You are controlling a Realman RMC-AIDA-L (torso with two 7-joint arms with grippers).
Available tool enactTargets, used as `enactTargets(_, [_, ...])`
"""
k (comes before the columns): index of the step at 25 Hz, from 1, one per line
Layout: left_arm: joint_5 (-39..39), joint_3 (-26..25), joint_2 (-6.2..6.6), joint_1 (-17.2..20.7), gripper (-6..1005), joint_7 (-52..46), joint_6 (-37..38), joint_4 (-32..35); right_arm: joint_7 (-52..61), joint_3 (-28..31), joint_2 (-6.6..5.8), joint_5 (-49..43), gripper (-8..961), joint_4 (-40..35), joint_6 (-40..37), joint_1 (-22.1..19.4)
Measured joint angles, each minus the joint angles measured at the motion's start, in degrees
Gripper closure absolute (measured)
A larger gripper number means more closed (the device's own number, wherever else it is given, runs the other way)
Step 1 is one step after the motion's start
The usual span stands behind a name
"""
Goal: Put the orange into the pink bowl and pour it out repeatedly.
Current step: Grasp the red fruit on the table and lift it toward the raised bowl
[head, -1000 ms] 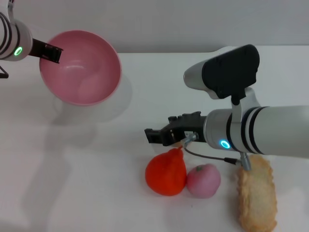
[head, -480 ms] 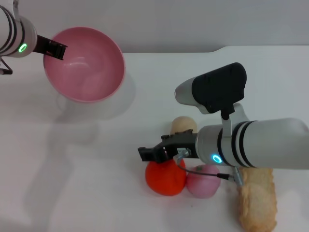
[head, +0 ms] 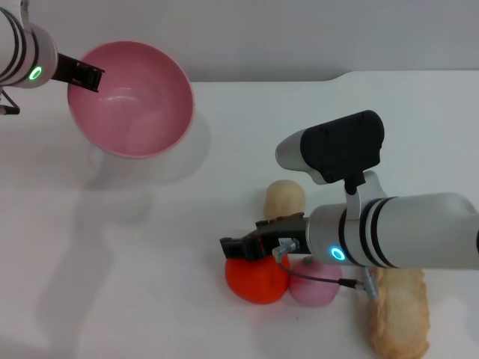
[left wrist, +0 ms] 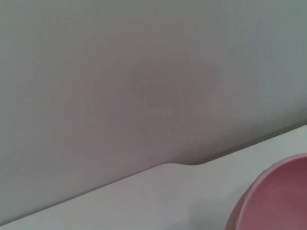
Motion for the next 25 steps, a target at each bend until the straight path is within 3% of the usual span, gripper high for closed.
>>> enactTargets(11, [0.0,-0.1,0.0,-0.5,956,0.1,-0.1,0.6,-2.7,-0.5,-0.21,1.6,277,0.2,0.3,0.4])
enactTargets(25, [0.0,0.0,0.0,-1.2,956,0.7,0.0,0.3,-4.5,-0.5,-0.34,1.1,865,-2.2,1.2,0.3])
